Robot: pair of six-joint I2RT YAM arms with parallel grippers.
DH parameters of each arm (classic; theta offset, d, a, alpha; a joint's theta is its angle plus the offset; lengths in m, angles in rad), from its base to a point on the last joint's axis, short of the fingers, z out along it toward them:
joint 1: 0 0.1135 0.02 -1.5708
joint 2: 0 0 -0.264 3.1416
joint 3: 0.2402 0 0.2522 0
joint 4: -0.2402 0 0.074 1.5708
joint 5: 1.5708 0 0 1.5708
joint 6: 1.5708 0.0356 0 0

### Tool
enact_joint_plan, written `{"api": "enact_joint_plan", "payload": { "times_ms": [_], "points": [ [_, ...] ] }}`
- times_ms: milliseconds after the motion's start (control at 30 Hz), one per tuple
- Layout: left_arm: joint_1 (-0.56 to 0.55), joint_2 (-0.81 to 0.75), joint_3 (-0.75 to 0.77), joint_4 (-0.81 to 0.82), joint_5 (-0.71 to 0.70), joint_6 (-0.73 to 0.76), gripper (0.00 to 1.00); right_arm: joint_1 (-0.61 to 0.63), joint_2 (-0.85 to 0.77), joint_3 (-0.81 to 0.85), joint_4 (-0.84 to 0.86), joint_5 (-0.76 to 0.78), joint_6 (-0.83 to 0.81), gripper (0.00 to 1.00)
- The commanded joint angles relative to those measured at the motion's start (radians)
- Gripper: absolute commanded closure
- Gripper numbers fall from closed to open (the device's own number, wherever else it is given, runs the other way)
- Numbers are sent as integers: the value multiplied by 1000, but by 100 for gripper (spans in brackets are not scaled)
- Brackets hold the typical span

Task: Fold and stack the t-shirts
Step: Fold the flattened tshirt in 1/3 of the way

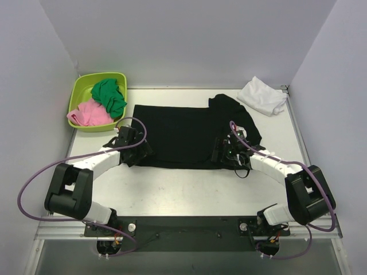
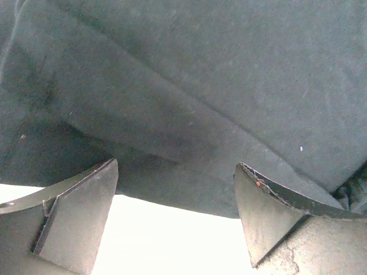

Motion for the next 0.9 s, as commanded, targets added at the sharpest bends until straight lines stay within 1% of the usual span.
{"api": "enact_joint_plan", "payload": {
  "times_ms": [0,67,367,567,633,733,867],
  "points": [
    [-2,-82,-50,-20,-43,4,8,-2,-18,-38,3,8,17,1],
    [-1,-120,-64,-46,-54,3,8,0,-31,-57,-14,24,21,1],
    [-1,-312,-159,-121,-84,-20,8,9,-168,-110,-218,122,100,0],
    [-4,-432,-194,-172,-91,-31,8,17,-289,-124,-302,153,94,0],
    [-6,-475,-187,-180,-86,-32,8,29,-355,-110,-313,157,89,0],
    [-12,-479,-147,-181,-74,-32,8,43,-409,-67,-319,160,80,0],
    [-19,-421,-89,-158,-49,-28,8,46,-363,8,-333,151,61,0]
  ]
}}
